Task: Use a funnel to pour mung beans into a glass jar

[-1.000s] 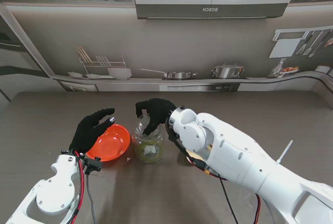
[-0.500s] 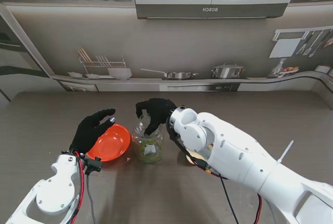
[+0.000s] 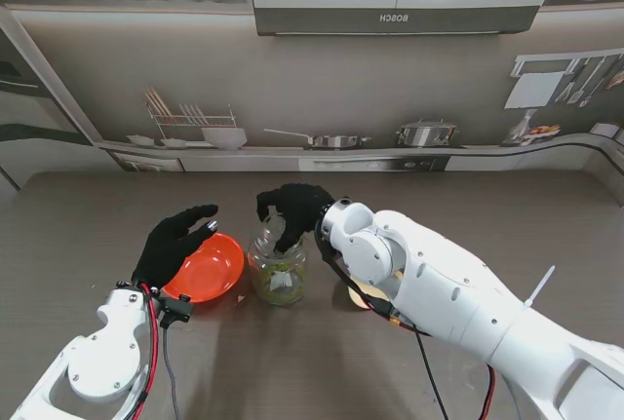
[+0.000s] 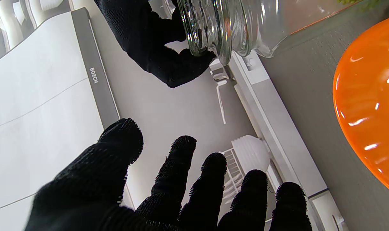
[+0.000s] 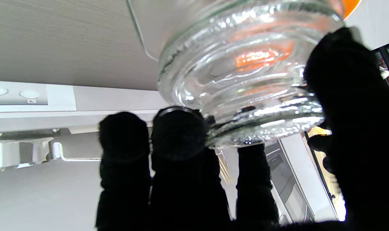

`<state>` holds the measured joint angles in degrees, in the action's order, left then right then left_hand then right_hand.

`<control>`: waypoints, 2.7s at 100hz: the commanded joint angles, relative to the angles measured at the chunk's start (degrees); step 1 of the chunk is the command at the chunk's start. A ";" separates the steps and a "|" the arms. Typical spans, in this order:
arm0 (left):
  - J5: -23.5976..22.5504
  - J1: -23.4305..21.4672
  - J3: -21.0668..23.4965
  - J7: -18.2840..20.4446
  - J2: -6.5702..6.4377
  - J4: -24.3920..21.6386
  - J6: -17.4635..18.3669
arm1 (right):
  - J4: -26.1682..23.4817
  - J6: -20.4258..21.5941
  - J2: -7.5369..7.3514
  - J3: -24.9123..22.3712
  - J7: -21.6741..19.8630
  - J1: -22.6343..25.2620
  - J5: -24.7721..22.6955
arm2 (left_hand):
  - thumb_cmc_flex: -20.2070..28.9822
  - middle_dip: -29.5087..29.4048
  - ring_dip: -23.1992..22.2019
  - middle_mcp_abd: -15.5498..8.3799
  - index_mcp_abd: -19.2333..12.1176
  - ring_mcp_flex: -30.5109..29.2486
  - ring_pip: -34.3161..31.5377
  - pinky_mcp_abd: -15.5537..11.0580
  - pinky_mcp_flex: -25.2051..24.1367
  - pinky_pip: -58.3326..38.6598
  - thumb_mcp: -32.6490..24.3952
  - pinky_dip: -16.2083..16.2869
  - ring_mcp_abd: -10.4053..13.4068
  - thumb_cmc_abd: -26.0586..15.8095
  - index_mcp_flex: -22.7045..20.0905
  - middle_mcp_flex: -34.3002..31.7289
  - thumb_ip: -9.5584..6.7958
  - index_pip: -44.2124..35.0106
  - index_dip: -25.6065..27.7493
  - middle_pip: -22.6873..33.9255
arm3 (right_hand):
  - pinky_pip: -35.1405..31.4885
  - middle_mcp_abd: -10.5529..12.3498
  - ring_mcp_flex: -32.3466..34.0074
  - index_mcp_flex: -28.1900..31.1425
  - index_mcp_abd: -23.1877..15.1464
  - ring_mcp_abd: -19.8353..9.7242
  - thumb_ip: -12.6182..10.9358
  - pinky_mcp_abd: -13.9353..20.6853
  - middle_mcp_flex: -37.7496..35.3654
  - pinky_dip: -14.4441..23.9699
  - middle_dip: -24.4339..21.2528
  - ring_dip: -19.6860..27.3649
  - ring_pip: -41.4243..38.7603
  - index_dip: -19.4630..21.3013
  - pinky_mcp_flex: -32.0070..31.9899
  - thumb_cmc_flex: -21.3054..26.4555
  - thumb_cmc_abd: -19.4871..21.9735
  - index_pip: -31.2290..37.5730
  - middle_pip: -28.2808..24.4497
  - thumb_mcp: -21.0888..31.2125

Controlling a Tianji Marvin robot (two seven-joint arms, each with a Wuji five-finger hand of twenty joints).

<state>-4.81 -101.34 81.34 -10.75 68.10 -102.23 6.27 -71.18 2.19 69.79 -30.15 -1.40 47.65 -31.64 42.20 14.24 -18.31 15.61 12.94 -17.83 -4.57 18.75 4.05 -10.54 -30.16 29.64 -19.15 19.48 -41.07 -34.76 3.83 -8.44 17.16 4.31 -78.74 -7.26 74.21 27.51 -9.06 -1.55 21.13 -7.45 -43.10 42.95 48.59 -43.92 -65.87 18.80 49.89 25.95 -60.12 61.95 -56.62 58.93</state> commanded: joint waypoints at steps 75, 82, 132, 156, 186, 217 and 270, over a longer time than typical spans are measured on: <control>0.43 0.06 -0.17 2.20 -0.12 -0.18 -0.66 | 0.07 2.25 -0.80 -0.33 0.66 0.80 -2.96 | -0.12 -0.14 0.72 -0.14 0.07 1.11 0.89 -2.04 -1.09 1.28 1.40 1.00 0.09 -2.50 -1.51 0.83 0.50 -0.25 0.28 -0.80 | 1.90 9.66 -3.23 1.44 -0.37 -4.19 -8.72 -1.17 5.44 0.65 -5.23 3.69 4.85 5.52 -3.24 5.62 12.22 2.61 3.30 24.13; 0.46 0.09 -0.20 2.33 -0.15 -0.16 -0.72 | 0.10 2.44 -0.90 -0.39 0.86 0.93 -3.39 | -0.13 -0.14 0.70 -0.25 -0.02 1.07 0.87 -2.04 -1.09 1.28 1.46 1.00 -0.01 -2.51 -1.58 0.84 0.50 -0.28 0.29 -0.79 | 2.29 9.60 -3.99 0.97 -0.08 -3.88 -11.33 -1.25 6.86 0.66 -6.51 4.24 5.92 8.21 -3.57 3.96 13.61 0.72 3.51 23.87; 0.65 0.26 -0.39 3.04 -0.28 -0.05 -1.06 | 1.27 4.42 -1.12 -0.77 3.73 2.59 -5.44 | -0.04 -0.12 0.70 -0.24 0.01 1.13 0.90 -2.06 -1.12 1.27 1.65 1.04 -0.02 -2.60 -1.57 0.91 0.46 -0.29 0.32 -0.80 | 3.18 7.90 -6.50 -1.60 0.94 -4.09 -14.01 -1.12 11.70 0.50 -9.82 4.35 7.25 10.37 -5.06 -0.51 14.66 -4.45 4.99 21.04; 0.72 0.30 -0.45 3.21 -0.31 -0.04 -1.16 | 2.18 6.03 -1.44 -0.95 7.20 3.93 -8.66 | -0.01 -0.12 0.68 -0.18 0.05 1.02 0.86 -2.02 -1.14 1.28 1.66 1.05 -0.01 -2.62 -1.59 0.88 0.44 -0.27 0.31 -0.81 | 3.72 6.35 -7.31 -3.41 1.59 -3.09 -14.37 -1.45 12.49 0.06 -14.40 5.40 10.55 9.35 -5.73 -3.67 13.35 -7.01 9.22 19.08; 0.93 0.34 -0.51 3.76 -0.41 -0.04 -1.41 | 2.96 6.88 -1.66 -1.25 11.48 5.19 -12.05 | -0.06 -0.10 0.68 -0.14 0.21 0.96 0.86 -2.03 -1.09 1.28 1.74 1.05 -0.13 -2.75 -2.05 0.77 0.42 -0.46 0.39 -0.78 | 6.58 6.94 -8.81 -5.60 1.19 -0.36 -12.99 -3.41 12.49 -1.13 -19.41 7.99 17.86 7.55 -7.59 -8.45 11.99 -9.85 13.46 16.23; 1.11 0.33 -0.52 3.98 -0.43 -0.10 -1.70 | 3.28 7.41 -1.88 -0.91 11.31 5.25 -12.44 | -0.02 -0.07 0.65 0.04 0.27 0.80 0.81 -2.05 -1.00 1.27 1.82 1.03 -0.20 -2.78 -2.09 0.60 0.40 -0.44 0.40 -0.76 | 8.01 7.44 -10.41 -8.67 0.65 1.01 -12.87 -4.02 14.90 -1.47 -21.87 9.22 21.38 6.23 -8.62 -10.70 13.01 -12.50 15.88 14.06; 1.42 0.29 -0.52 4.29 -0.47 -0.34 -2.23 | 0.96 6.40 -2.65 -1.74 8.11 5.79 -12.15 | 0.08 -0.06 0.65 0.09 0.50 0.87 0.84 -2.06 -1.10 1.29 1.95 1.03 -0.20 -2.89 -2.05 0.51 0.37 -0.41 0.42 -0.77 | 12.89 8.29 -17.10 -18.20 -2.53 5.95 -13.40 -7.81 23.73 -1.93 -26.10 14.08 31.47 3.39 -11.41 -16.92 18.13 -20.06 19.04 5.09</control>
<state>-3.64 -100.90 80.86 -7.70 67.58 -102.23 4.25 -70.39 8.86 67.46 -32.12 8.24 52.76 -43.52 42.22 14.24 -18.31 15.95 13.54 -17.83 -4.57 18.74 3.99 -10.54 -29.50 29.68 -19.56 19.48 -42.48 -34.76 3.83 -8.57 17.25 4.30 -66.64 -0.32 58.07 11.28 -10.61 3.02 8.93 -12.05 -22.07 41.52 23.17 -30.93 -35.34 23.45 39.15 9.42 -40.90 43.11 -38.23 67.61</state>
